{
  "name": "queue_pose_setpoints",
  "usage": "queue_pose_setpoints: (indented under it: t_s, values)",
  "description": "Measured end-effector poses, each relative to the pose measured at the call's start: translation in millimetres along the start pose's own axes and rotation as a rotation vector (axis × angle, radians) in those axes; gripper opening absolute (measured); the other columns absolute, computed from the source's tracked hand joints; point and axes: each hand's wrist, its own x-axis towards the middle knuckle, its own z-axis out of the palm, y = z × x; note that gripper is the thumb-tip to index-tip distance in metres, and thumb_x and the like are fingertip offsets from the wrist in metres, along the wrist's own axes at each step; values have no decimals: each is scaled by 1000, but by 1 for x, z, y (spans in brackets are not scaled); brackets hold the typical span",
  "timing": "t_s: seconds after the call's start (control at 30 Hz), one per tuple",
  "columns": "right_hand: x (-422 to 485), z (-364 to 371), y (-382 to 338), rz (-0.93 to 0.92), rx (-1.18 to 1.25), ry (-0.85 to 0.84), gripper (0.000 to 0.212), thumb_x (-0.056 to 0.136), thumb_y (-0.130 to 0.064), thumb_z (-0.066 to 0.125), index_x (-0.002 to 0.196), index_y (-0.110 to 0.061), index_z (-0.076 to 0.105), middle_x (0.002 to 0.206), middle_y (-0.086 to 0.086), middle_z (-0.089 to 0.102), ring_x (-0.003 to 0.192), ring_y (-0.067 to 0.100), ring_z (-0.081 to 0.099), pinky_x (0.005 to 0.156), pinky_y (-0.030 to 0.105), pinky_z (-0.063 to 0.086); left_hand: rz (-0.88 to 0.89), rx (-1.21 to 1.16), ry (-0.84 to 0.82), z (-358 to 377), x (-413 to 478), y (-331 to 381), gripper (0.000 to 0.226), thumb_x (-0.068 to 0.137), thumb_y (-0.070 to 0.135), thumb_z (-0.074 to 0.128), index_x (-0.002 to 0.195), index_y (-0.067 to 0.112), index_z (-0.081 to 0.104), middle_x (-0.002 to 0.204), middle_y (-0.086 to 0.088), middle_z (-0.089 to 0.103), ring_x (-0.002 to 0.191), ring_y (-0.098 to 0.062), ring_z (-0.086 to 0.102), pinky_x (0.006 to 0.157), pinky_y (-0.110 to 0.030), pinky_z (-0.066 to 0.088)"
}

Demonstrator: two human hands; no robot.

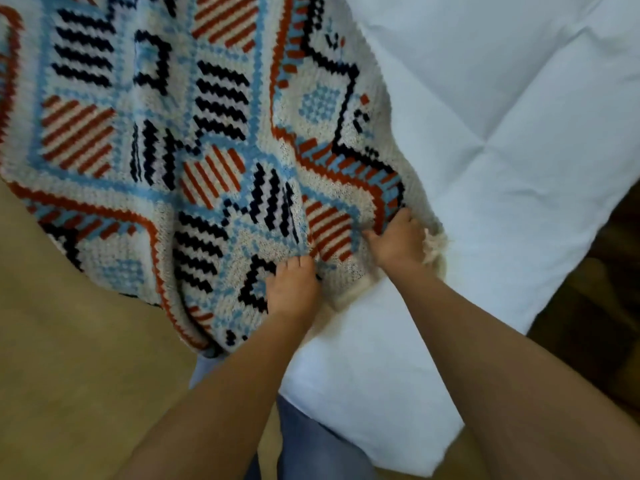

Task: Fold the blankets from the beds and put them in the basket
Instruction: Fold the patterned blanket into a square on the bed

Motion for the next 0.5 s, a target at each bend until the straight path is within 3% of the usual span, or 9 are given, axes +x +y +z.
queue_pose_setpoints:
  t_s: [0.07, 0.13, 0.23, 0.3, 0.37, 0.5]
  values:
    - [6, -6, -3, -74, 42, -38, 29, 91, -24, 51, 115, -9, 43, 112, 13, 55, 103, 33, 54, 76, 40, 45, 3, -82, -5, -11, 9, 12, 21, 94, 11, 36, 113, 10, 44, 110, -10, 54, 90, -21, 46, 77, -34, 40]
    - [14, -19, -2, -160, 30, -58, 11, 92, -14, 42, 101, -11, 47, 97, 10, 57, 87, 28, 54, 69, 35, 40, -24, -160, -20, -19, 11, 22, 17, 96, 14, 33, 109, 11, 44, 101, -8, 55, 80, -18, 45, 70, -31, 41]
    - [31, -57, 6, -275, -136, 75, 6, 90, -9, 42, 92, -14, 44, 89, 10, 56, 73, 24, 43, 63, 32, 32, -8, -273, -35, -27, 2, 36, 16, 97, 19, 33, 108, 12, 44, 93, -4, 52, 77, -17, 51, 68, -31, 48]
    - [45, -86, 16, -315, -231, 146, 7, 89, -6, 44, 88, -13, 42, 92, 13, 59, 71, 25, 43, 61, 32, 31, 61, -288, -32, -30, -1, 56, 12, 98, 20, 32, 102, 14, 42, 83, 1, 48, 65, -11, 45, 53, -23, 37]
    - [62, -115, 30, -342, -279, 203, 6, 88, -5, 44, 88, -11, 42, 95, 17, 60, 76, 30, 51, 61, 33, 32, 116, -325, -34, -35, 2, 89, 12, 99, 23, 29, 94, 17, 38, 74, 4, 44, 60, -9, 41, 48, -23, 29]
    - [94, -184, 60, -339, -349, 341, 13, 85, -1, 46, 98, -2, 49, 102, 23, 59, 96, 42, 57, 66, 35, 34, 221, -375, -11, -44, 20, 161, 15, 100, 22, 28, 88, 17, 35, 70, 3, 39, 63, -14, 41, 57, -30, 34]
